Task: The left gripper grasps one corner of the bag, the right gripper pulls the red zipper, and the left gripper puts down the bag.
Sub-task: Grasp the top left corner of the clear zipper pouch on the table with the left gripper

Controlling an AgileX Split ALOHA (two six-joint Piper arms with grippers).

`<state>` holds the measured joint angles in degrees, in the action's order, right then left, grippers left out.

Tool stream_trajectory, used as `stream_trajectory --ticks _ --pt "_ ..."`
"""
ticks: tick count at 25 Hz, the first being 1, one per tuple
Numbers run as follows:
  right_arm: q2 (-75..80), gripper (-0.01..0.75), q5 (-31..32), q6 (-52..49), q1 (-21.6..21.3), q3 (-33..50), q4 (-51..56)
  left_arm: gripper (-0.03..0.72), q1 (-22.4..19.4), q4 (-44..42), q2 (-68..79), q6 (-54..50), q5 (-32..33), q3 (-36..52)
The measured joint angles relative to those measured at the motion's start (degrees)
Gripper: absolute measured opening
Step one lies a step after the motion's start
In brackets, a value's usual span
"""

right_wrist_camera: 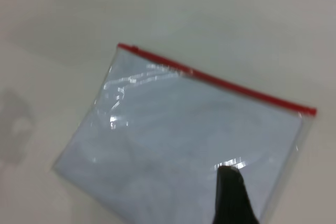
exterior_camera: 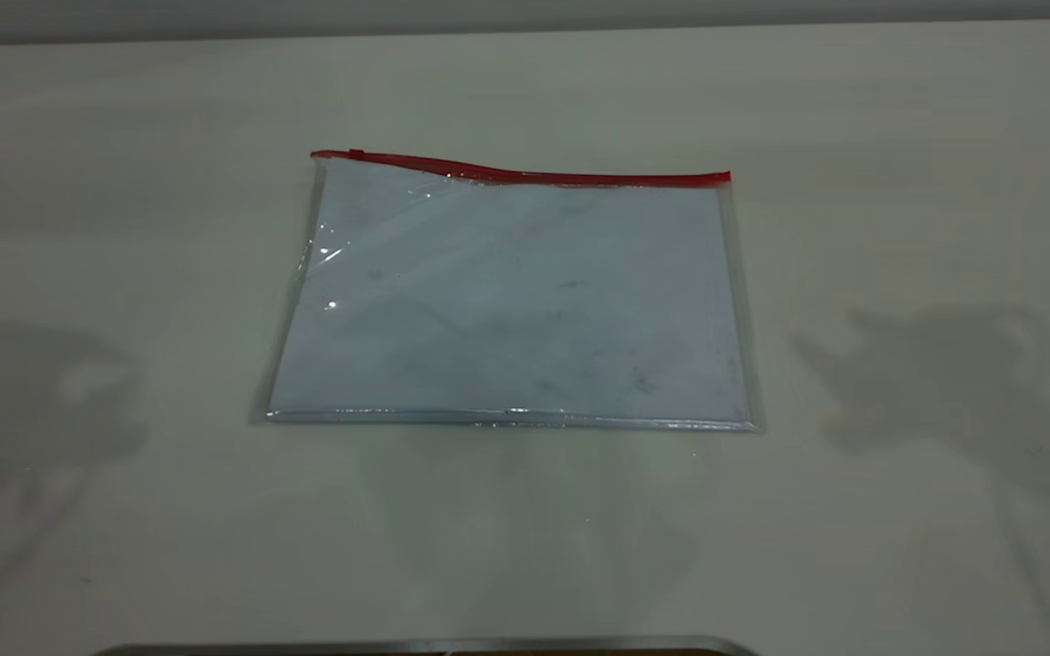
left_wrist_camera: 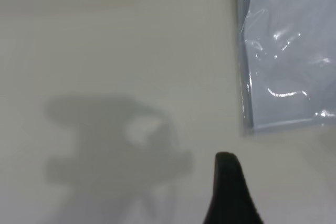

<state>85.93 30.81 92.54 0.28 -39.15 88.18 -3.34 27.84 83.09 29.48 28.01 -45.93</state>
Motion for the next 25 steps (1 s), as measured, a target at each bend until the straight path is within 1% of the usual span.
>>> stream_trajectory --ticks 2,5,11,15,20,25 --pt "5.37 0.518 1.59 2.95 0.00 -3.42 3.11 0.554 0.00 3.34 5.68 3.97 -0.22 -3.60" --pt "11.99 0.518 3.33 4.09 0.72 -8.49 4.64 0.554 0.00 9.63 14.30 11.12 -0.63 -8.56" --pt "23.24 0.518 3.66 4.84 5.39 -18.13 4.88 0.554 0.00 24.54 32.09 27.03 -0.33 -19.12" --pt "29.23 0.518 3.78 5.01 7.93 -23.04 5.31 0.554 0.00 32.53 43.35 35.61 0.88 -27.69" --pt "33.11 0.518 3.78 5.01 10.02 -25.70 5.53 0.554 0.21 37.70 56.19 40.18 3.80 -38.39" --pt "33.56 0.518 3.50 5.03 10.18 -25.86 5.73 0.554 1.77 39.35 64.80 40.88 8.78 -46.94"
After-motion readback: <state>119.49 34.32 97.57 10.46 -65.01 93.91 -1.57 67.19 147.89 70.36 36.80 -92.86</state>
